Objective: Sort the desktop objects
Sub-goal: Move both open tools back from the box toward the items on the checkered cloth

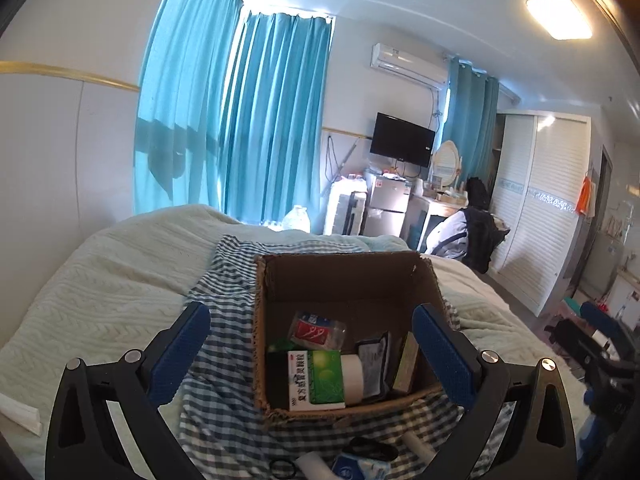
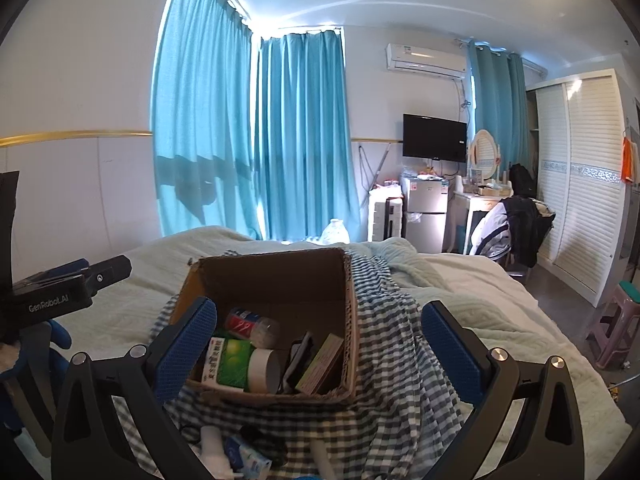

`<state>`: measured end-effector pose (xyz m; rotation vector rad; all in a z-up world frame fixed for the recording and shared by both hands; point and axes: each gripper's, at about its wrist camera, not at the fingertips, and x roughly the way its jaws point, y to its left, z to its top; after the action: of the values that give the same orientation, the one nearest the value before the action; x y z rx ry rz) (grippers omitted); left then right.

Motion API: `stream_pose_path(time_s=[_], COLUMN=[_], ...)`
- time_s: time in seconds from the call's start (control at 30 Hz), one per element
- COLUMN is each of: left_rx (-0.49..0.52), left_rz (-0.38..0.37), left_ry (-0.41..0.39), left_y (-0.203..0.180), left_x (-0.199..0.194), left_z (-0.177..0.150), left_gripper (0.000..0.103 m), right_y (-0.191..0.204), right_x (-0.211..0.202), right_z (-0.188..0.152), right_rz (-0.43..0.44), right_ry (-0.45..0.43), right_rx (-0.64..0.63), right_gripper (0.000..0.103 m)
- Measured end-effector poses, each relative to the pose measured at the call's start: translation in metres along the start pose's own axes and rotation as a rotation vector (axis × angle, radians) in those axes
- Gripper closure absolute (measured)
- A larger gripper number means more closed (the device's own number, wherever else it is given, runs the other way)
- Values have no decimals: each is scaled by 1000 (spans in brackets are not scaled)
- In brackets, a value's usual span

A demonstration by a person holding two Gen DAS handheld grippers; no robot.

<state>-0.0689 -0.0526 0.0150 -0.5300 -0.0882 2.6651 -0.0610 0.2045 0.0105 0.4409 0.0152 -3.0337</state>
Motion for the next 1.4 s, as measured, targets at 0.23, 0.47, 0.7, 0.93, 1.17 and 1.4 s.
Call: stream_pose_path(time_s=[0.23,0.47,0.7,0.93,1.17,1.4], left_rx=[46,117,91,123,148,153], left_rz=[23,44,51,59,49,31], left_ry=[78,127,175,215,279,342], left_y=[3,-10,-8,-13,-16,-14], left_x=[-15,-15,-5,5,21,34], left_z=[-28,-47,-66,-88,-111,-133], left_gripper=[0,0,0,0,0,3], right_y=[9,8,2,-1,3,11], right_x=[-21,-24,-18,-4,10,29], right_z=[-2,-7,-33,-52,-80,-110], right_rz=[-2,15,25,35,48,64], right_ry=[-1,32,83,137,189,253], right_rx=[-38,-77,-79,-92,-145,-184], right_gripper=[0,0,0,3,8,12])
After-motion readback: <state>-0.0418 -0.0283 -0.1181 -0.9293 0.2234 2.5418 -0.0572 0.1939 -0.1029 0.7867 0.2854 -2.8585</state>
